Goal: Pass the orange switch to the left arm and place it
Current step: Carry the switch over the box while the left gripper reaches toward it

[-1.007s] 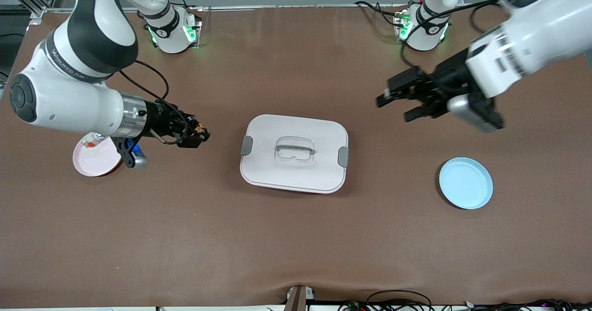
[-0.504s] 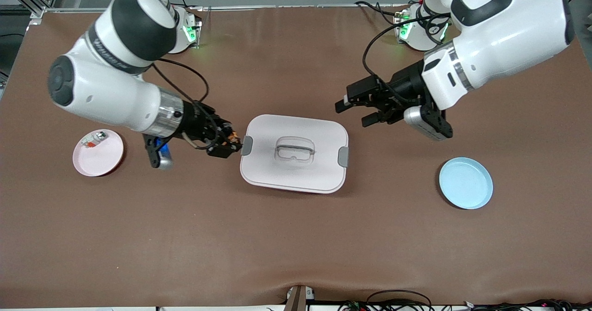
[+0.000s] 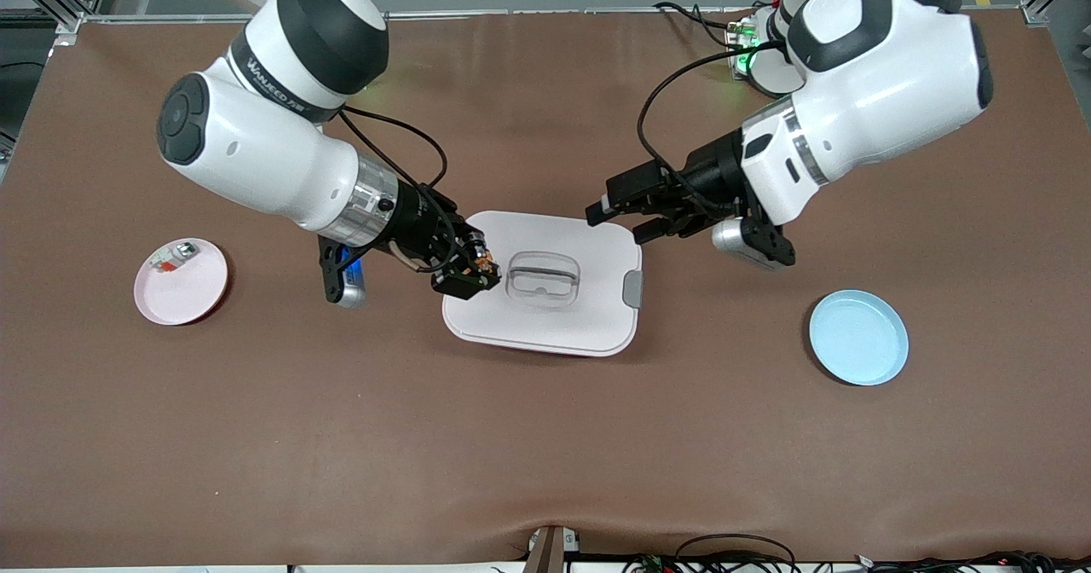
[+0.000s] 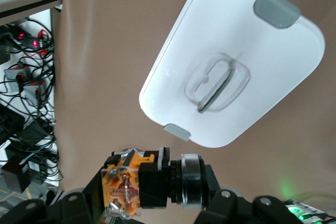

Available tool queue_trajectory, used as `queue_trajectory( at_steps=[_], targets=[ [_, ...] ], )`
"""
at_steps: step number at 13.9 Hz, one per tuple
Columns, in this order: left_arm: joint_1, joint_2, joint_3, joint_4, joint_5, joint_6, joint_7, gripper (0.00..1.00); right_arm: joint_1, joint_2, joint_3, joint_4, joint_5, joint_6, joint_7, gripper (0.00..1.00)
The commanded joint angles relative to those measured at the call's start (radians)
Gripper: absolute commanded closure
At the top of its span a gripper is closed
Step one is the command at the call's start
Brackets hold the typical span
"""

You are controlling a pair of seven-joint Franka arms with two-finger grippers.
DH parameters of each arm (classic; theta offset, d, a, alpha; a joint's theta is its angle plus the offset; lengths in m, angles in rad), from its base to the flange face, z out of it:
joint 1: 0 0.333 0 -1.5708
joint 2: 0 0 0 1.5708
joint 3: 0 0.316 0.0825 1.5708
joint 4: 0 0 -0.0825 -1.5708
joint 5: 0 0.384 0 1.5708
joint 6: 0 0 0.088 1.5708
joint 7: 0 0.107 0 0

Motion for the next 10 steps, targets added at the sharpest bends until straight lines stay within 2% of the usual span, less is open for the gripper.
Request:
queue_trajectory(
  at_steps=[1,5,10],
  targets=[
    [-0.046,0.046,0.003,0.019,-0.016,0.097,-0.005,0.0,0.03,0.039,-0.014,0.064,0.018,0.027,0.053,1.0],
    [-0.061,0.048,0.003,0.022,-0.025,0.133,-0.002,0.0,0.055,0.057,-0.016,0.073,0.016,0.079,0.096,1.0],
    [-0.083,0.113,0.003,0.105,-0.029,0.133,0.027,0.0,0.081,0.097,-0.019,0.134,0.015,0.091,0.165,1.0]
  ],
)
